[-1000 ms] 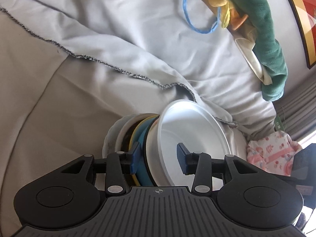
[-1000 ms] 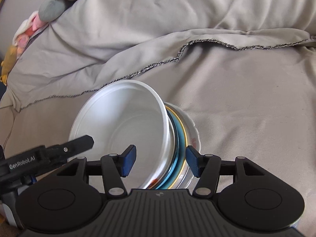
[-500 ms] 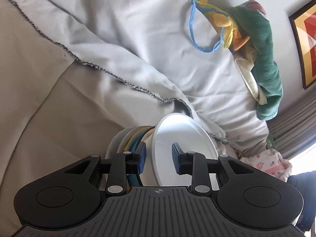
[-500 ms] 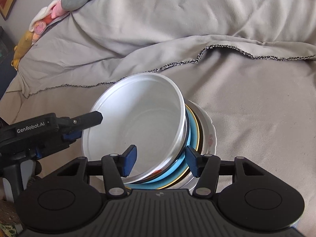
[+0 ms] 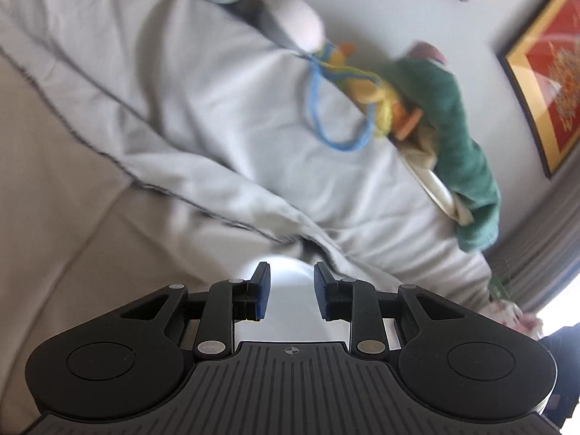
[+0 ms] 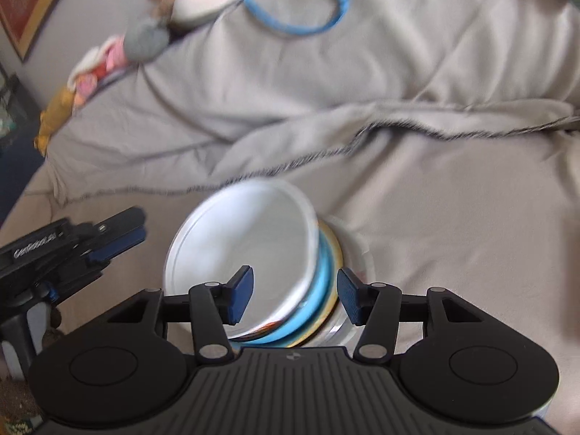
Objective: Organize plates and bowls
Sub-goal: 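Release the stack and move both tools to the white red-rimmed tray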
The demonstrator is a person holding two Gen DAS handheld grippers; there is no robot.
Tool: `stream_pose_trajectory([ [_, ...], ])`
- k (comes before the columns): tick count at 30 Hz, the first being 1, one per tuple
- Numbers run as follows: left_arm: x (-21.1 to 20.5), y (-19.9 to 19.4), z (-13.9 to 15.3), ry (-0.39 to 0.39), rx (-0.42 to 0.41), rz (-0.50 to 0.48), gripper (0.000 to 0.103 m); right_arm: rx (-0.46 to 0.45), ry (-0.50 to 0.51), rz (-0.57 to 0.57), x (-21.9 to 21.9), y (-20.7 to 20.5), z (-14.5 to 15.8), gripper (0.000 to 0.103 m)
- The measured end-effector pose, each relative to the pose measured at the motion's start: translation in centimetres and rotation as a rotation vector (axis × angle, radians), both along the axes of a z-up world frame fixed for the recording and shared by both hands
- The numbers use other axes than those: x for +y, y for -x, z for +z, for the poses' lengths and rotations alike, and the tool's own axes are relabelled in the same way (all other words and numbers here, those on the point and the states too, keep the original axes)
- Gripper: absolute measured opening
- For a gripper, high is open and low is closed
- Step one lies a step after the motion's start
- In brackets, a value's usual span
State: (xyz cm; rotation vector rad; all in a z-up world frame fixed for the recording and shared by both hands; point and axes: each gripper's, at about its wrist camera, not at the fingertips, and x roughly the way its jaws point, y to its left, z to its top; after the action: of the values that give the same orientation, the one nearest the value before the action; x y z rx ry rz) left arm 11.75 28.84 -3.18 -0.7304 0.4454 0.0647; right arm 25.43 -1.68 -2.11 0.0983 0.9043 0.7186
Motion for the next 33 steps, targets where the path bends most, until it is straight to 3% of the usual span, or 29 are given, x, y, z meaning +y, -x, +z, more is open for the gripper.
stream_pose_trajectory([
  [6,-10.6,-7.3,1.0,-0.048,0.113,-0.239,0.030,-0.017,-0.006,-0.131,-8.4,-1.9,-0.4,0.052],
  [11,-21.4,-14.7,-1.4,-0.040,0.212,-0.464,0.030,0.041,-0.116,-0.299,-17.4,-5.6,-2.5,0.052],
  [14,-26.5,-18.0,-3.5,-0.044,0.280,-0.541,0.030,-0.009,-0.097,-0.436,-21.2,-8.0,-4.6,0.052],
  [17,-30.3,-20.1,-5.2,-0.103,0.324,-0.574,0.030,-0.072,-0.046,-0.587,-24.5,-9.1,-6.6,0.052],
  [23,-35.6,-22.7,-8.2,-0.160,0.398,-0.598,0.030,-0.020,-0.067,-0.746,-30.3,-10.3,-8.3,0.057],
  [27,-37.6,-23.8,-9.4,-0.216,0.439,-0.555,0.030,0.034,0.033,-0.853,-31.9,-11.4,-10.0,0.059],
  [33,-38.3,-24.8,-10.3,-0.201,0.469,-0.558,0.029,0.143,0.039,-0.870,-33.1,-12.2,-12.0,0.059],
])
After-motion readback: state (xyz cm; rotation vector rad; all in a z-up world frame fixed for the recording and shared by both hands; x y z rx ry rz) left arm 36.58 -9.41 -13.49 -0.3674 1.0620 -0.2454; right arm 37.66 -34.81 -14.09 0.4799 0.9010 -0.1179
